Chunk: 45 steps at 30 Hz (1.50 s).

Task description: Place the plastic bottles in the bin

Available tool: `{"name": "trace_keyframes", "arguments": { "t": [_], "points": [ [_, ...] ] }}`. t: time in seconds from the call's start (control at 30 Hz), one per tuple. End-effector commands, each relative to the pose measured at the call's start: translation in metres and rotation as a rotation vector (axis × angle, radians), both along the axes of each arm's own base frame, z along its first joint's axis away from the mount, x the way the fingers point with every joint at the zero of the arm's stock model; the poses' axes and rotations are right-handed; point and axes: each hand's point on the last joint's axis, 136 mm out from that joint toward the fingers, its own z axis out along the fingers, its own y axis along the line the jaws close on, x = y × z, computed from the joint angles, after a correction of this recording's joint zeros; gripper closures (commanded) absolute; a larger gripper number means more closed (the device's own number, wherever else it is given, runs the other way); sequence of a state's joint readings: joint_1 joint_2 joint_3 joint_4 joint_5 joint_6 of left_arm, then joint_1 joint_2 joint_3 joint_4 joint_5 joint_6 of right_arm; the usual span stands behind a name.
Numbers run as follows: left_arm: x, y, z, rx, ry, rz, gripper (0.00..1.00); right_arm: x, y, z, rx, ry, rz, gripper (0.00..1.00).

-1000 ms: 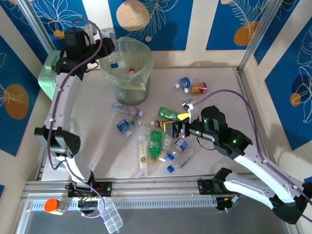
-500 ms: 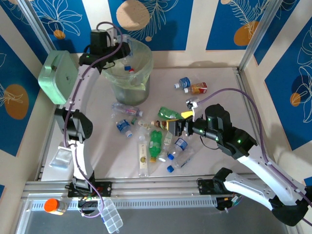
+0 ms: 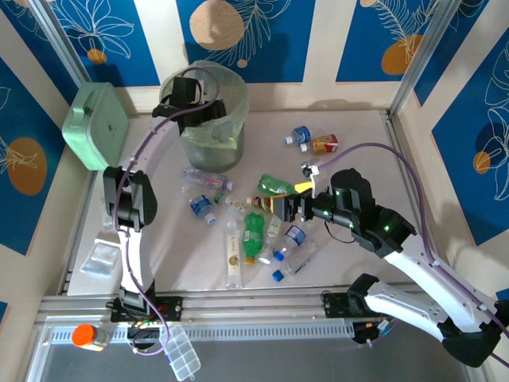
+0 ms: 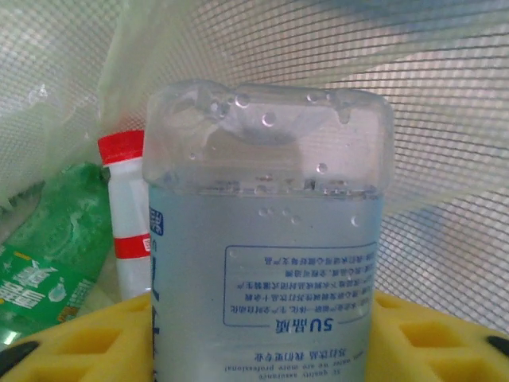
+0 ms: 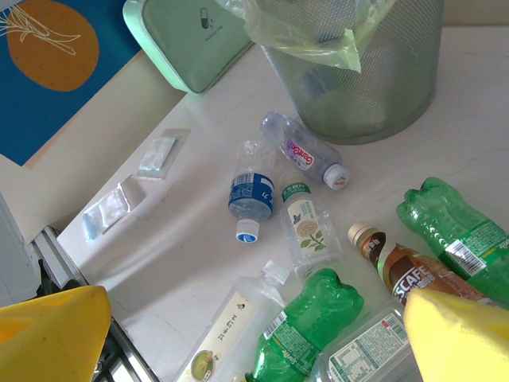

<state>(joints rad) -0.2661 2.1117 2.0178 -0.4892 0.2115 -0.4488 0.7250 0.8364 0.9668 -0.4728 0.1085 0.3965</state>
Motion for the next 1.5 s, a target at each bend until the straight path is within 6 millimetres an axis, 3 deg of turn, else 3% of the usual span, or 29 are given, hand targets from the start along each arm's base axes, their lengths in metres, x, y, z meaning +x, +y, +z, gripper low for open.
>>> {"name": "trace_keyframes", "arguments": {
  "t": [0.0, 0.27, 0.53, 0.8, 0.97, 1.07, 1.17, 1.33, 1.47],
  "points": [
    [0.002, -0.006, 0.022, -0.028, -0.059, -0.004, 0.37, 0.002, 0.0, 0.014, 0.023, -0.024, -0.005, 0.05],
    [-0.004, -0.001, 0.061, -0.025, -0.124, -0.004, 0.17, -0.001, -0.004, 0.019, 0.026, -0.034, -0.01, 0.05],
    [-0.025, 0.008, 0.117, -0.022, -0.215, -0.001, 0.17, -0.005, -0.01, 0.025, 0.022, -0.043, -0.017, 0.05],
    [-0.082, 0.015, 0.192, -0.041, -0.335, -0.03, 0.2, -0.005, -0.012, 0.028, -0.002, -0.03, -0.027, 0.06],
    [-0.137, 0.013, 0.208, -0.046, -0.364, -0.056, 0.23, -0.003, -0.013, 0.016, -0.032, 0.05, -0.058, 0.09],
    [-0.174, 0.008, 0.202, -0.067, -0.361, -0.09, 0.24, -0.001, -0.018, 0.002, -0.065, 0.119, -0.112, 0.13],
    [-0.207, 0.001, 0.182, -0.086, -0.325, -0.135, 0.24, 0.0, -0.027, -0.015, -0.109, 0.208, -0.186, 0.16],
    [-0.252, -0.005, 0.133, -0.086, -0.23, -0.191, 0.24, 0.002, -0.055, -0.053, -0.162, 0.412, -0.416, 0.26],
    [-0.278, -0.002, 0.086, -0.07, -0.147, -0.224, 0.23, -0.016, -0.08, -0.094, -0.131, 0.682, -0.667, 0.3]
  ]
}}
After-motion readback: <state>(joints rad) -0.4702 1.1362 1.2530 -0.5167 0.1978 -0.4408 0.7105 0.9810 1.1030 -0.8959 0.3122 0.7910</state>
